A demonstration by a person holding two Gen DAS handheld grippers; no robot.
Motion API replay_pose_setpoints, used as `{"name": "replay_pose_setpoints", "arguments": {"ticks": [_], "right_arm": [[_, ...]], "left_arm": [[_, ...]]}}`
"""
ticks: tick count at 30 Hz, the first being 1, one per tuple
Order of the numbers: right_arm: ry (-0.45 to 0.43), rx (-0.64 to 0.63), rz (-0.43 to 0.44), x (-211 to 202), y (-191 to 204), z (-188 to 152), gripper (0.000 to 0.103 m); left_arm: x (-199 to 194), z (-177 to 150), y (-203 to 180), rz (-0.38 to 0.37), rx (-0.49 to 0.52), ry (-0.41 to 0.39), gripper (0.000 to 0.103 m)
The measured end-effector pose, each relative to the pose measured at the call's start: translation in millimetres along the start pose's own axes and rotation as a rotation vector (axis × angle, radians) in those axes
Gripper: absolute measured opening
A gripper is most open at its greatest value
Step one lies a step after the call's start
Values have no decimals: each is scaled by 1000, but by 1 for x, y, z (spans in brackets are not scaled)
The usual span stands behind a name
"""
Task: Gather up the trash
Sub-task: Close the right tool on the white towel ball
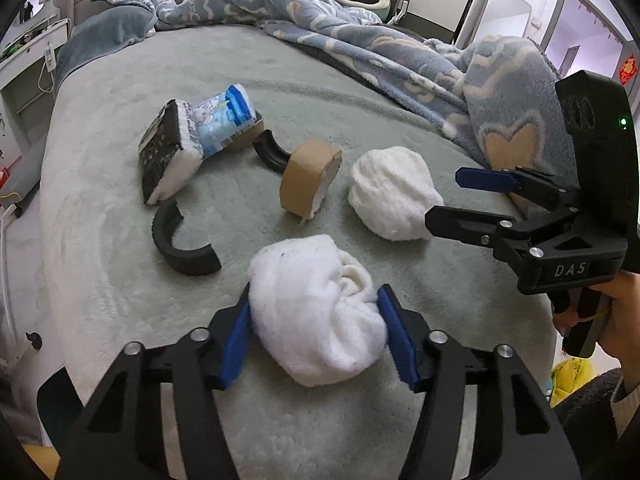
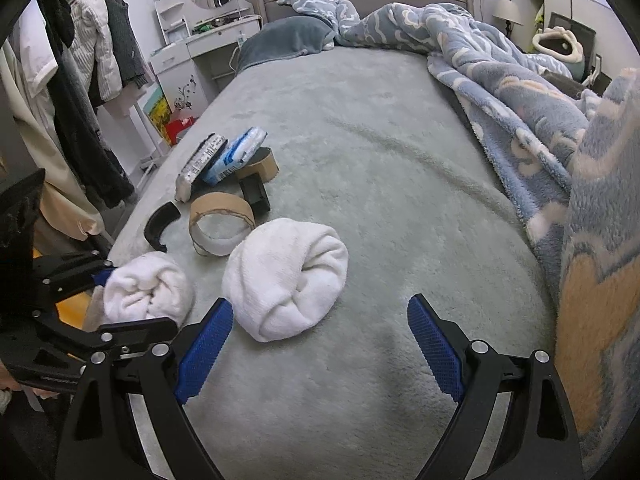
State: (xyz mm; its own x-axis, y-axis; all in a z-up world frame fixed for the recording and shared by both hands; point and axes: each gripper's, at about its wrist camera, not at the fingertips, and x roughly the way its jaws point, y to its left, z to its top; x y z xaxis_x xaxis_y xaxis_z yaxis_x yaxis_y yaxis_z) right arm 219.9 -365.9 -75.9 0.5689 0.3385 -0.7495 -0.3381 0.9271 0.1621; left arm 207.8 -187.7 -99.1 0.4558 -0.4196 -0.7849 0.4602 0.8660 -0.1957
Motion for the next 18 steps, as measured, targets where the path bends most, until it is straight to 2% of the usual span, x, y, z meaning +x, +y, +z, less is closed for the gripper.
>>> {"name": "replay_pose_setpoints", "arguments": {"ticks": [9, 16, 17, 18], "right_arm": [[-17, 10, 60, 5, 6, 9, 90], [26, 3, 33, 22, 16, 13, 90], [32, 2, 28, 24, 16, 13, 89], [42, -1, 27, 27, 17, 13, 82]], "left_arm": [[-6, 2, -2, -9, 18, -17, 47], [-22, 7, 6, -16, 2, -63, 45], [-24, 7, 7, -17, 0, -67, 45], [-25, 8, 8, -18, -2, -71, 45]]}}
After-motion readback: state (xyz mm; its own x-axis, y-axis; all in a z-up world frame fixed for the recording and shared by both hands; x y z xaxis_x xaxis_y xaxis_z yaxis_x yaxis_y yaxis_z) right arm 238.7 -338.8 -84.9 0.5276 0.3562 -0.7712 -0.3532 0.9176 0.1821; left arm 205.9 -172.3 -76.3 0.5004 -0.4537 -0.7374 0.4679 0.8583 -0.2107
